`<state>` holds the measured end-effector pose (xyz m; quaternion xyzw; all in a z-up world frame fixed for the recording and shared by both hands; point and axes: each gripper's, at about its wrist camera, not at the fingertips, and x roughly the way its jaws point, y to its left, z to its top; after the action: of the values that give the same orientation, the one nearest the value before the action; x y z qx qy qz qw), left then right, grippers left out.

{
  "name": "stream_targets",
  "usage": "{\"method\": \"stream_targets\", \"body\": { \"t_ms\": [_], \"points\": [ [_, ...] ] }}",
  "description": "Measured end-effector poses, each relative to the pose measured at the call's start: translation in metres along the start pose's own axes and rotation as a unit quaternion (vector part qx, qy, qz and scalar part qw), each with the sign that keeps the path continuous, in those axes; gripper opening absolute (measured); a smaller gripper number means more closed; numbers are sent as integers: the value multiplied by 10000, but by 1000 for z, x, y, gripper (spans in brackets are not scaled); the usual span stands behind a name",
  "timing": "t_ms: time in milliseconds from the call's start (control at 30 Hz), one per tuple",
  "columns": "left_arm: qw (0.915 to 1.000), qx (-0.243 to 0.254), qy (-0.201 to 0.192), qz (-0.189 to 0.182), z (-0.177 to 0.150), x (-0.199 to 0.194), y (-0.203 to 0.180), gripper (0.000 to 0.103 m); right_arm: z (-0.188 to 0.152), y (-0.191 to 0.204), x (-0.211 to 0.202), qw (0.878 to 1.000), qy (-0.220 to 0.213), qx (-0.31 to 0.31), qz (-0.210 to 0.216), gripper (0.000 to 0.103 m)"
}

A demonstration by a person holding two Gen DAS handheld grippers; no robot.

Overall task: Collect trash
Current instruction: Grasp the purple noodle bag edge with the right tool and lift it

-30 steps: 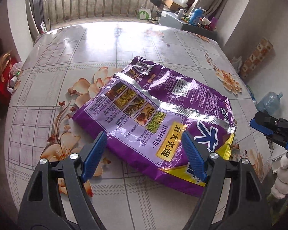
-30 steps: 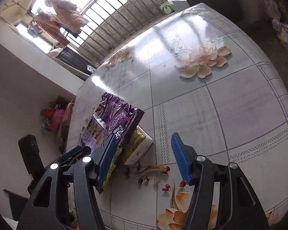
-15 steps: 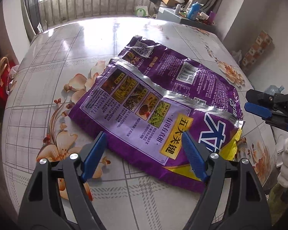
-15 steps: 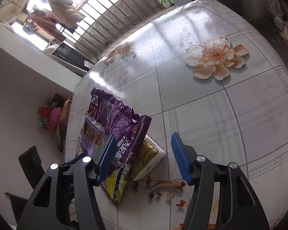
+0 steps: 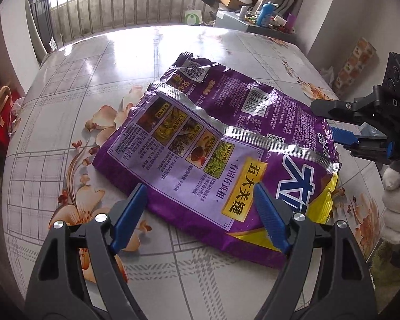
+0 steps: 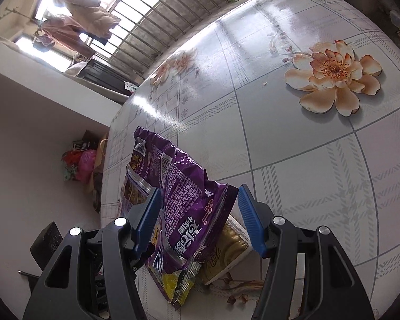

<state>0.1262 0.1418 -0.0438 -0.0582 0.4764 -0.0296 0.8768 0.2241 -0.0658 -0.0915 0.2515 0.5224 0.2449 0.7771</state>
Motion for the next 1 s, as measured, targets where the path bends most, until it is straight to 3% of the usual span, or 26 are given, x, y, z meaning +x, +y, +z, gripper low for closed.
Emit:
{"method": "stream_targets", "body": {
  "t_ms": [133,233,333,500,633,667,833,1000],
  "points": [
    [9999,104,-38,39,-3,-1,-4,79,-2,11,3,9998,-24,-212,33,58],
    [9998,185,-77,73,-5,-1,-7,81,-7,20,-3,9991,-165,-381,50,51],
    [9997,225,-109,74,-5,-1,-8,81,-12,26,-13,9979,-307,-553,103,41],
    [9997,203,-124,-61,-5,-3,-2,81,-23,33,-29,9954,-500,-816,32,11],
    [9992,-139,-128,-366,-6,-10,9,81,-38,38,-43,9926,-546,-1085,6,8],
    [9979,-292,-163,-546,-7,-13,13,79,-41,37,-47,9923,-538,-1115,17,7],
    [9879,-542,-403,-1394,-4,-26,21,47,-63,29,-70,9926,-485,-1115,53,7],
    [9794,-494,-3,-1960,-11,-15,6,26,-78,9,-99,9930,-559,-1032,-137,7]
  ]
}}
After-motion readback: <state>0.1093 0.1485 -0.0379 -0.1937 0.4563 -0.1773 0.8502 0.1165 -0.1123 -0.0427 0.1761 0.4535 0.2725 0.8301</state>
